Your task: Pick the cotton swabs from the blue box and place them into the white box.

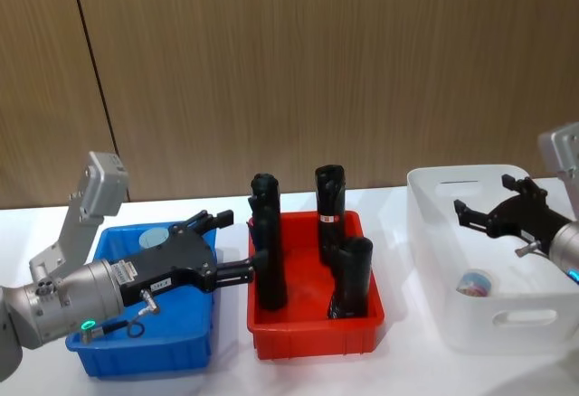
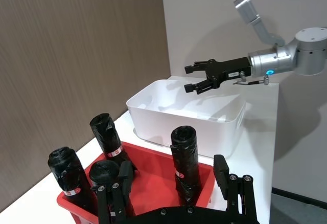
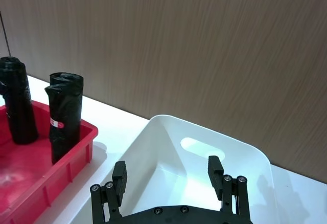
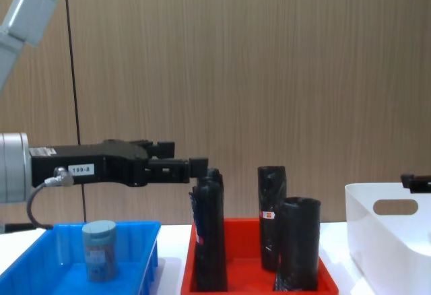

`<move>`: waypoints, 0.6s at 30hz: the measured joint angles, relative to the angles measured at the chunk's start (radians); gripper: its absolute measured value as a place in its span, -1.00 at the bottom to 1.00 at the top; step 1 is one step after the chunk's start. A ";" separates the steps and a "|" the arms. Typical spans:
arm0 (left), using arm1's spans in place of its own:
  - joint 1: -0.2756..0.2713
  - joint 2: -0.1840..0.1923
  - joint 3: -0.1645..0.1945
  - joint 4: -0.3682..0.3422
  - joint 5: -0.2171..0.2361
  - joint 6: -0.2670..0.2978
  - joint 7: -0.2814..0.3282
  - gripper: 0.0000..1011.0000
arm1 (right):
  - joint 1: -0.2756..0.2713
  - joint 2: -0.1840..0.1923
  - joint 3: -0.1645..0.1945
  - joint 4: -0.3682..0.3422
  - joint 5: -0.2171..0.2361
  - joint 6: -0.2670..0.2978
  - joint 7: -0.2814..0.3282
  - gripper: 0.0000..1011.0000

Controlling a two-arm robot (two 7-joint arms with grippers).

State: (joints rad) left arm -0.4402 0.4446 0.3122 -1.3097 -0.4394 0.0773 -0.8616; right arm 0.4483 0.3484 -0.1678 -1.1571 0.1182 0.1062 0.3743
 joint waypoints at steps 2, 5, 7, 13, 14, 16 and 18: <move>0.003 -0.001 0.002 -0.005 0.004 -0.001 0.014 0.99 | -0.013 0.000 -0.002 -0.018 0.004 -0.002 -0.009 0.98; 0.012 -0.003 0.008 -0.018 0.014 -0.003 0.048 0.99 | -0.038 -0.001 -0.005 -0.050 0.014 -0.006 -0.026 0.98; 0.019 -0.005 0.013 -0.029 0.022 -0.005 0.078 0.99 | -0.061 -0.001 -0.008 -0.080 0.022 -0.009 -0.040 0.98; 0.038 -0.011 0.026 -0.058 0.044 -0.012 0.158 0.99 | -0.121 -0.003 -0.016 -0.160 0.044 -0.019 -0.081 0.98; 0.041 -0.012 0.028 -0.062 0.048 -0.013 0.168 0.99 | -0.129 -0.003 -0.017 -0.170 0.047 -0.021 -0.086 0.98; 0.046 -0.013 0.031 -0.070 0.053 -0.014 0.189 0.99 | -0.144 -0.003 -0.018 -0.190 0.052 -0.023 -0.096 0.98; 0.053 -0.016 0.037 -0.081 0.062 -0.017 0.220 0.99 | -0.167 -0.004 -0.021 -0.219 0.061 -0.026 -0.111 0.98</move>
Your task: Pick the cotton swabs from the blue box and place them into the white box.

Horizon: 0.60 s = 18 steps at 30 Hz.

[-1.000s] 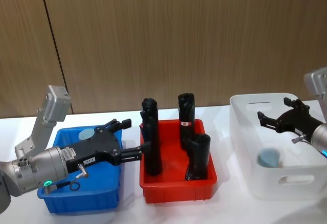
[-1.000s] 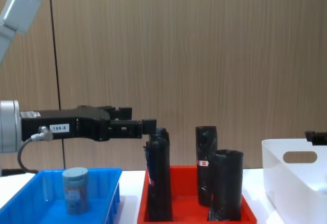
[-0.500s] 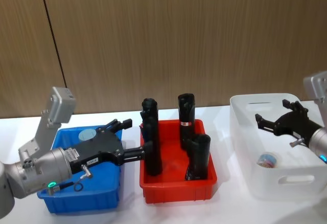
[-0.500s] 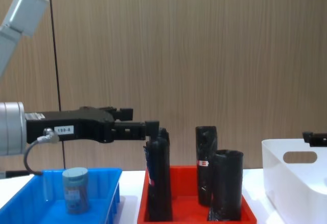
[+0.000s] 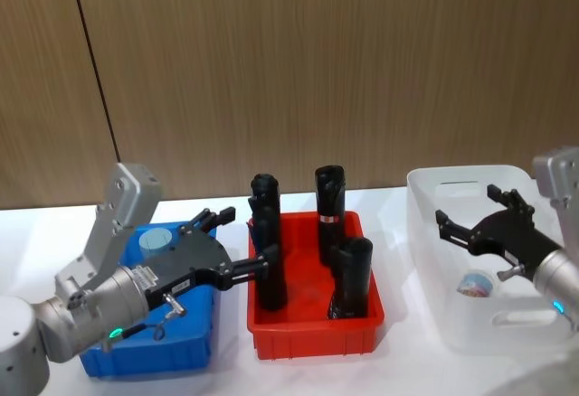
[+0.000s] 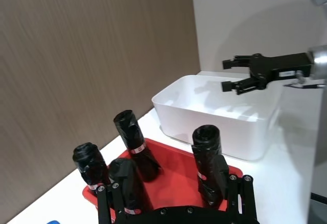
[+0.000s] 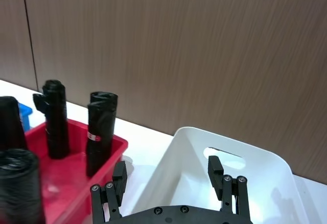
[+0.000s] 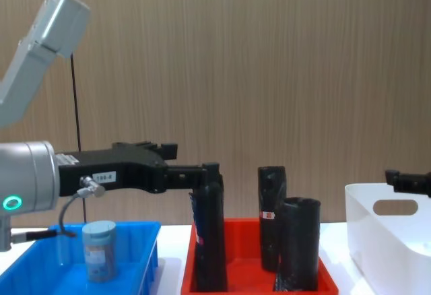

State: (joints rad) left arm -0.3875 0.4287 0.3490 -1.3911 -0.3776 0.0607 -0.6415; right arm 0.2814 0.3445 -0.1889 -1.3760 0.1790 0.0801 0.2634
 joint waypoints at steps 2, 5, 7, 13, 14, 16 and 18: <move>0.005 -0.002 0.003 -0.008 0.006 -0.002 0.020 0.99 | -0.015 0.000 -0.002 -0.021 0.006 -0.003 -0.010 0.98; 0.016 -0.005 0.012 -0.026 0.019 -0.005 0.069 0.99 | -0.044 -0.001 -0.006 -0.059 0.016 -0.007 -0.029 0.98; 0.021 -0.007 0.015 -0.034 0.025 -0.007 0.089 0.99 | -0.066 -0.002 -0.008 -0.088 0.025 -0.010 -0.044 0.98; 0.040 -0.013 0.029 -0.063 0.048 -0.013 0.168 0.99 | -0.125 -0.003 -0.016 -0.166 0.046 -0.020 -0.083 0.98; 0.045 -0.014 0.032 -0.071 0.054 -0.014 0.189 0.99 | -0.140 -0.003 -0.018 -0.186 0.052 -0.022 -0.093 0.98; 0.050 -0.016 0.035 -0.079 0.059 -0.016 0.210 0.99 | -0.155 -0.004 -0.020 -0.206 0.058 -0.024 -0.104 0.98; 0.057 -0.018 0.041 -0.090 0.067 -0.018 0.240 0.99 | -0.178 -0.004 -0.023 -0.236 0.066 -0.029 -0.119 0.98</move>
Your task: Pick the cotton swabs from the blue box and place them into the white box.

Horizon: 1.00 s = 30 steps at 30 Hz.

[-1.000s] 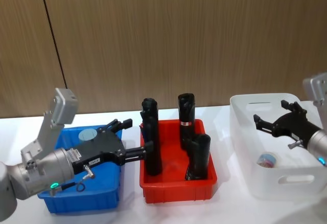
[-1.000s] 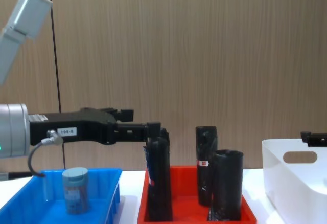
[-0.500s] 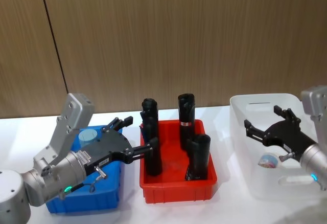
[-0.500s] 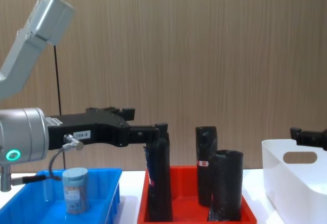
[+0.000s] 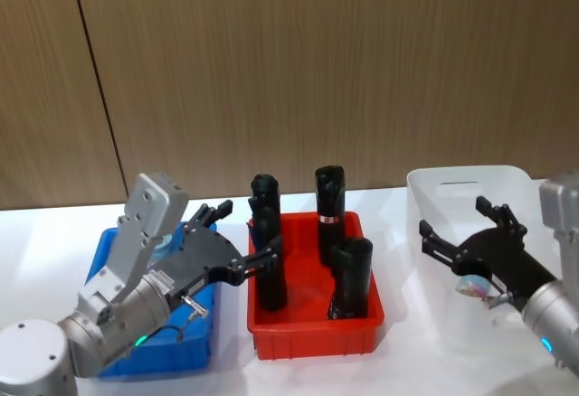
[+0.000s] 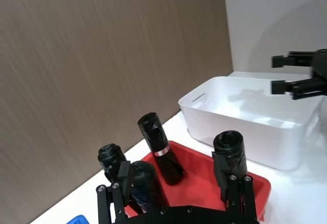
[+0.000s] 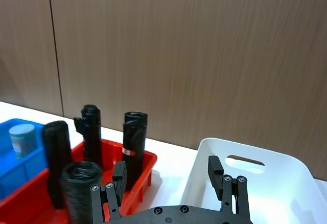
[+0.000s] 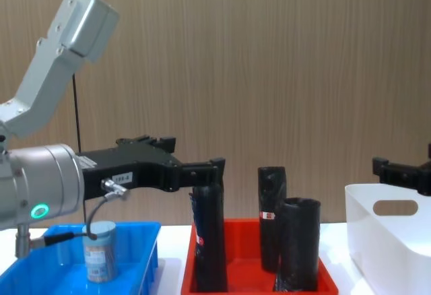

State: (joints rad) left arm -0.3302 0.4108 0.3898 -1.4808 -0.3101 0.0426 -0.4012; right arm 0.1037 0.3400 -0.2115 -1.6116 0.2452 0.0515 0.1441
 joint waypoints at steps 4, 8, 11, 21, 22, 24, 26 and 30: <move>0.011 -0.003 0.009 -0.018 0.014 -0.003 0.049 0.99 | -0.037 -0.001 -0.005 -0.048 0.013 -0.006 -0.023 0.98; 0.024 -0.007 0.017 -0.038 0.028 -0.007 0.100 0.99 | -0.079 -0.002 -0.010 -0.103 0.028 -0.012 -0.051 0.98; 0.033 -0.010 0.023 -0.052 0.039 -0.010 0.138 0.99 | -0.094 -0.002 -0.012 -0.123 0.034 -0.014 -0.061 0.98; 0.067 -0.020 0.047 -0.104 0.078 -0.021 0.278 0.99 | -0.118 -0.003 -0.015 -0.155 0.043 -0.018 -0.078 0.98; 0.067 -0.020 0.047 -0.104 0.078 -0.021 0.278 0.99 | -0.118 -0.003 -0.015 -0.155 0.043 -0.018 -0.078 0.98; 0.073 -0.023 0.051 -0.114 0.086 -0.023 0.305 0.99 | -0.118 -0.003 -0.015 -0.155 0.043 -0.018 -0.078 0.98; 0.079 -0.025 0.056 -0.125 0.094 -0.025 0.333 0.99 | -0.118 -0.003 -0.015 -0.155 0.043 -0.018 -0.078 0.98; 0.088 -0.027 0.062 -0.138 0.104 -0.028 0.368 0.99 | -0.118 -0.003 -0.015 -0.155 0.043 -0.018 -0.078 0.98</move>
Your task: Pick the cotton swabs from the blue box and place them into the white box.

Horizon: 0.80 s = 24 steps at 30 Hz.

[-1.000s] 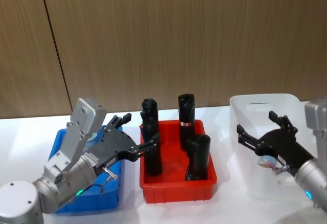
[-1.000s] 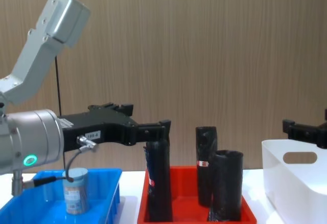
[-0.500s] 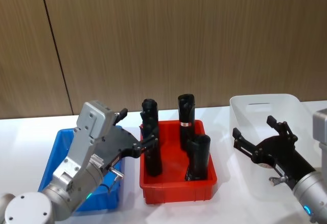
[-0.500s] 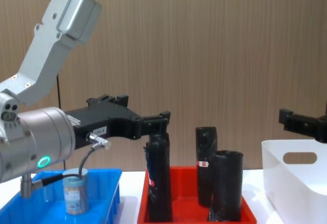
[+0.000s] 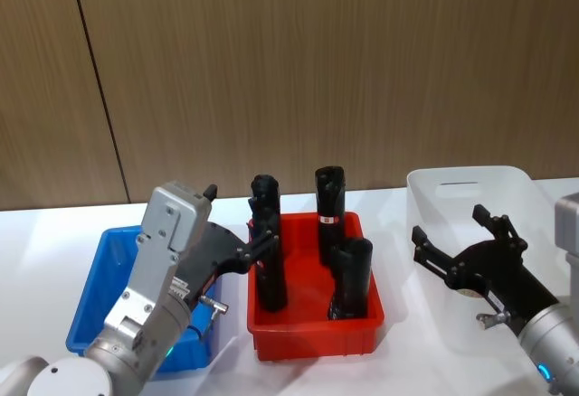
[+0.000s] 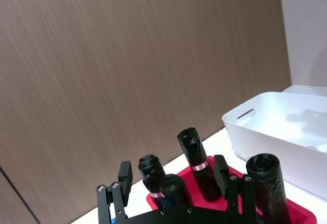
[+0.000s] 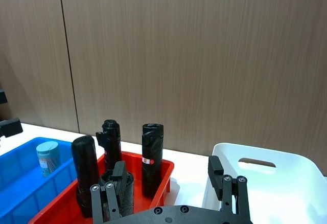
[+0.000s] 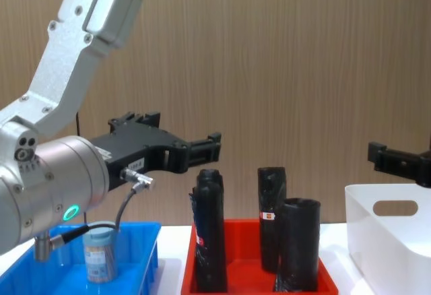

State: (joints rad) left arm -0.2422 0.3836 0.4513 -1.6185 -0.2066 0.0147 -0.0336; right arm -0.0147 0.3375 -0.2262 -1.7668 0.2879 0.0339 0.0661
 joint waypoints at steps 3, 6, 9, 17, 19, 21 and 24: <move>0.004 -0.001 0.002 -0.006 0.004 -0.001 0.015 0.99 | 0.000 0.000 0.000 0.000 0.000 0.000 0.000 0.98; 0.005 -0.002 0.003 -0.008 0.006 -0.002 0.021 0.99 | 0.000 0.000 0.000 0.000 0.000 0.000 0.000 0.98; 0.006 -0.002 0.004 -0.008 0.006 -0.002 0.022 0.99 | 0.000 0.000 0.000 0.000 0.000 0.000 0.000 0.98; 0.006 -0.002 0.004 -0.008 0.006 -0.002 0.023 0.99 | 0.000 0.000 0.000 0.000 0.000 0.000 0.001 0.98; 0.005 -0.002 0.004 -0.008 0.006 -0.002 0.023 0.99 | 0.000 0.000 0.000 0.000 0.000 0.000 0.001 0.98; 0.005 -0.001 0.003 -0.008 0.006 -0.002 0.023 0.99 | 0.000 0.000 0.001 0.000 -0.001 0.002 0.006 0.98; 0.005 -0.002 0.003 -0.008 0.006 -0.002 0.023 0.99 | 0.001 0.001 0.001 0.001 -0.001 0.005 0.012 0.98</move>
State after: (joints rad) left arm -0.2371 0.3821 0.4546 -1.6269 -0.2002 0.0130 -0.0108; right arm -0.0134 0.3388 -0.2247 -1.7655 0.2872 0.0386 0.0783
